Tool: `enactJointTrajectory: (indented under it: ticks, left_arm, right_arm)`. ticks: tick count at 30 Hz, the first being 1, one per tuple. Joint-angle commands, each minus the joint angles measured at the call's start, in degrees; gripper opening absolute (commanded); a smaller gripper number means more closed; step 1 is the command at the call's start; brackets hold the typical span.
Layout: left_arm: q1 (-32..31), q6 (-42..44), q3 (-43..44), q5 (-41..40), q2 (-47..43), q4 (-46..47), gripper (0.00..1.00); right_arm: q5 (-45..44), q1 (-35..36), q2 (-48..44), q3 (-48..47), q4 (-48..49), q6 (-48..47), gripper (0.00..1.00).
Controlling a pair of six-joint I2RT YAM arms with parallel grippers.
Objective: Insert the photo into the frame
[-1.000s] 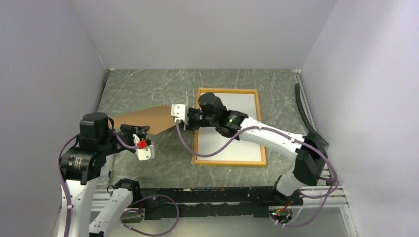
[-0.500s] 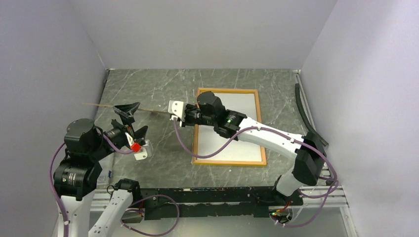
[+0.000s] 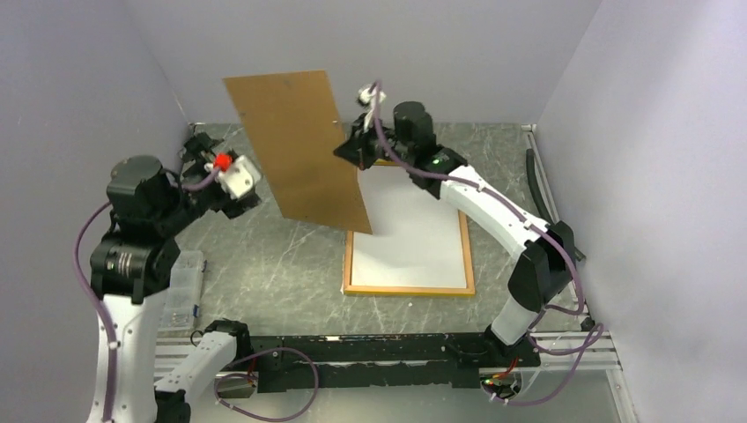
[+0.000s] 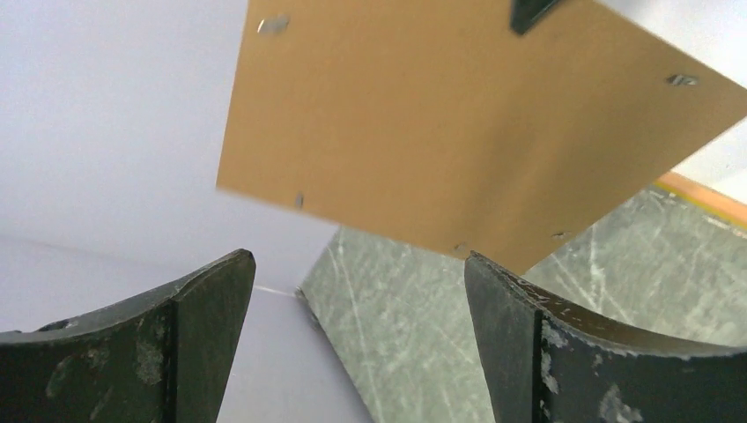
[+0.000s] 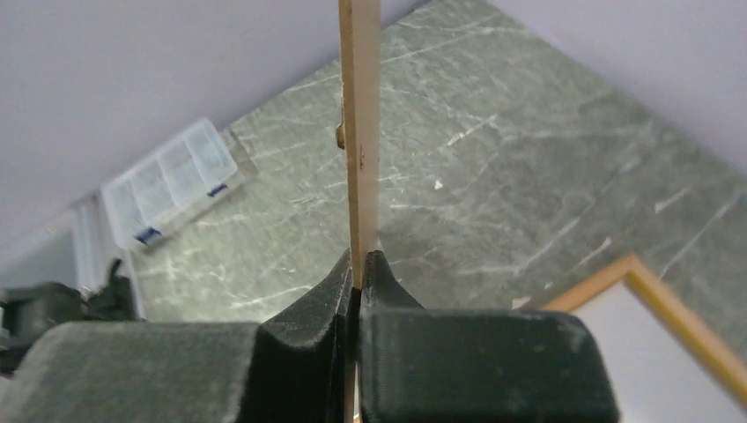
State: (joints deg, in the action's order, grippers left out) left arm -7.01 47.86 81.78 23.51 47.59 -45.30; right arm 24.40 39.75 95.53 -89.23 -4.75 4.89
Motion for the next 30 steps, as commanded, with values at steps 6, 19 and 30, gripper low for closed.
enactJointTrajectory:
  ticks: [6, 19, 30]
  left_arm:
    - [0.01, -21.48, 11.68, -8.84, 14.67, -5.81, 0.94]
    - [10.85, -31.19, 10.12, -2.13, 29.1, -5.53, 0.93]
    - [10.35, -31.2, -2.97, 4.61, 31.36, 3.48, 0.89]
  right_arm:
    - [17.96, -11.89, -1.14, -4.68, -0.64, 31.06, 0.0]
    - [35.37, -32.4, -13.09, 14.18, -5.01, 38.7, 0.0]
    - [35.67, -47.24, -16.62, 18.56, -28.75, 17.45, 0.0]
